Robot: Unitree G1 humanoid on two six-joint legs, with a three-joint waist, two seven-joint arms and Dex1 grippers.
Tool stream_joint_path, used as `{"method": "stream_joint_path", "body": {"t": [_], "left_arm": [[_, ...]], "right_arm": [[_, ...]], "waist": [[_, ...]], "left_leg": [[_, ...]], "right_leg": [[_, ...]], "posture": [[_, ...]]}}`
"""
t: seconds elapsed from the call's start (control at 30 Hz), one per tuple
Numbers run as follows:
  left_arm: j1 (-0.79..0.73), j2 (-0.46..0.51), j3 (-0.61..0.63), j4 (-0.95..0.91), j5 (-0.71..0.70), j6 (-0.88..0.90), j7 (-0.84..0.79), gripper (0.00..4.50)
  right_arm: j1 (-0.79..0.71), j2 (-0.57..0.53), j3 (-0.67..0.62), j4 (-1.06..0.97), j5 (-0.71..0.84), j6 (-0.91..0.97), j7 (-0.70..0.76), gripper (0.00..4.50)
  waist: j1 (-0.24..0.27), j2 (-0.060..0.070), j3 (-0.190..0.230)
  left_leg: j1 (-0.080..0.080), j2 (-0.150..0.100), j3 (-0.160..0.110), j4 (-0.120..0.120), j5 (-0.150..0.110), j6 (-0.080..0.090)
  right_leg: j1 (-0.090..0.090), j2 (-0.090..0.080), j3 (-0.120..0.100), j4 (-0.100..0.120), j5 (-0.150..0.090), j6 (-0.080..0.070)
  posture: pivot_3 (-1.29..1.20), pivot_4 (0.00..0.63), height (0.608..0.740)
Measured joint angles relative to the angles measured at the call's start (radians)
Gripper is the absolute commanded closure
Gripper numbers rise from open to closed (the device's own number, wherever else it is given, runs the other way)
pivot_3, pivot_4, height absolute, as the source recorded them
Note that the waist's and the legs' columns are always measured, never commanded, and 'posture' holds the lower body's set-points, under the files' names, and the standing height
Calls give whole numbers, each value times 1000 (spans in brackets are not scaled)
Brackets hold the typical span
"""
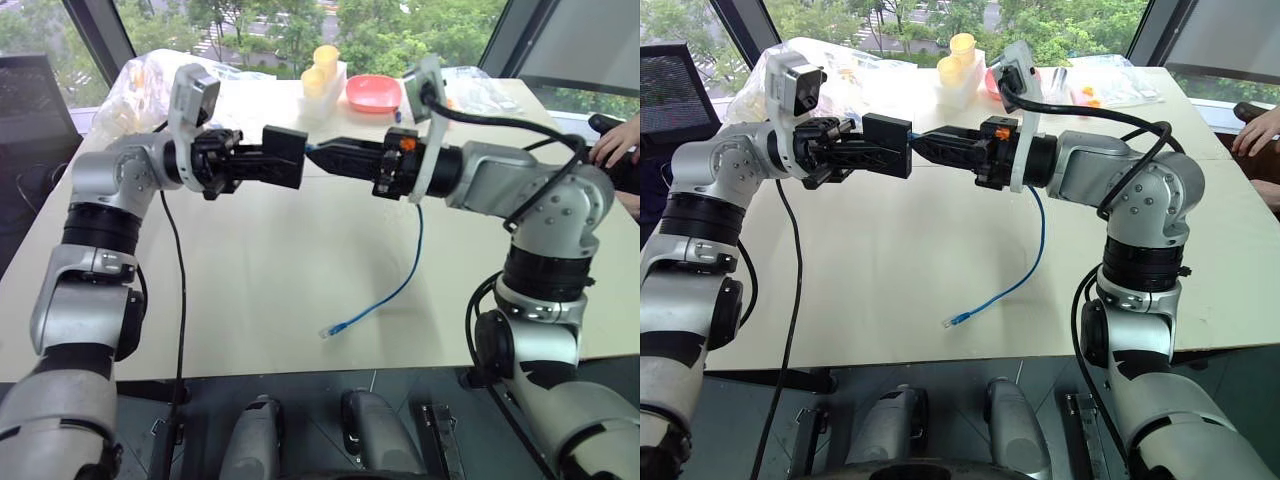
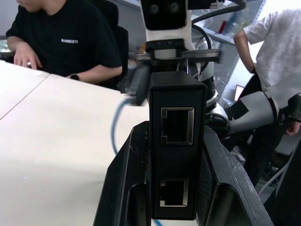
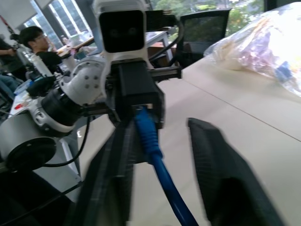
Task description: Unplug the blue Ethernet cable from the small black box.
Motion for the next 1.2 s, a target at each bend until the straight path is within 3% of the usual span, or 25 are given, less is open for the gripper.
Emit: {"method": "stream_joint_path", "body": {"t": [0.33,0.43,0.6,0.77,0.83,0.87,0.93,1.0,1.13,1.2], "left_arm": [[-3,-4,0,9,4,-14,-3,3968],[-17,-7,0,8,7,-19,-3,3968],[-18,40,12,40,35,-27,-3,3968],[-18,38,33,47,47,-27,-3,3968],[-17,28,37,52,68,-40,0,3968],[-16,12,43,59,92,-69,18,3968],[2,-31,50,69,135,-128,67,3968],[24,-79,58,80,168,-169,123,3968],[59,-161,89,82,223,-244,263,3968],[91,-209,115,71,261,-314,374,3968]], "right_arm": [[0,0,-11,20,43,5,-17,4464],[1,0,-56,58,114,31,-39,4464],[25,-74,-255,94,263,64,-114,4464],[101,-91,-260,64,310,64,-159,4464],[157,-125,-184,41,223,-11,-156,4464],[191,-163,-87,49,106,-112,-150,4464],[246,-192,82,156,-137,-316,-149,4464],[276,-168,168,320,-295,-486,-146,4464],[263,-99,177,565,-433,-730,-138,2954],[244,-86,185,643,-502,-844,-131,1856]], "waist": [[1,0,0],[2,0,0],[5,0,0],[2,0,0],[1,0,0],[1,0,-1],[1,-1,-1],[2,0,-1],[0,0,0],[0,0,-1]], "left_leg": [[0,0,0,0,0,0],[-1,0,0,0,0,0],[-1,0,0,0,0,0],[-1,0,0,0,0,0],[-1,0,0,0,0,0],[0,-1,0,0,0,0],[0,-2,1,1,0,0],[-2,-2,1,3,0,0],[-4,-2,1,4,0,1],[-3,-2,1,3,0,1]], "right_leg": [[0,0,0,0,0,0],[0,0,0,-1,0,0],[0,-1,0,-1,0,0],[-1,0,0,-1,0,0],[0,0,0,-1,0,0],[0,0,0,-1,0,0],[1,-1,1,-2,-1,-1],[0,0,1,-2,-1,0],[-2,-1,2,-1,1,2],[-1,-1,2,-1,1,2]], "posture": [[0,150,740],[0,150,740],[0,150,740],[0,150,740],[0,150,740],[0,150,740],[0,150,740],[0,150,740],[0,150,740],[0,150,740]]}}
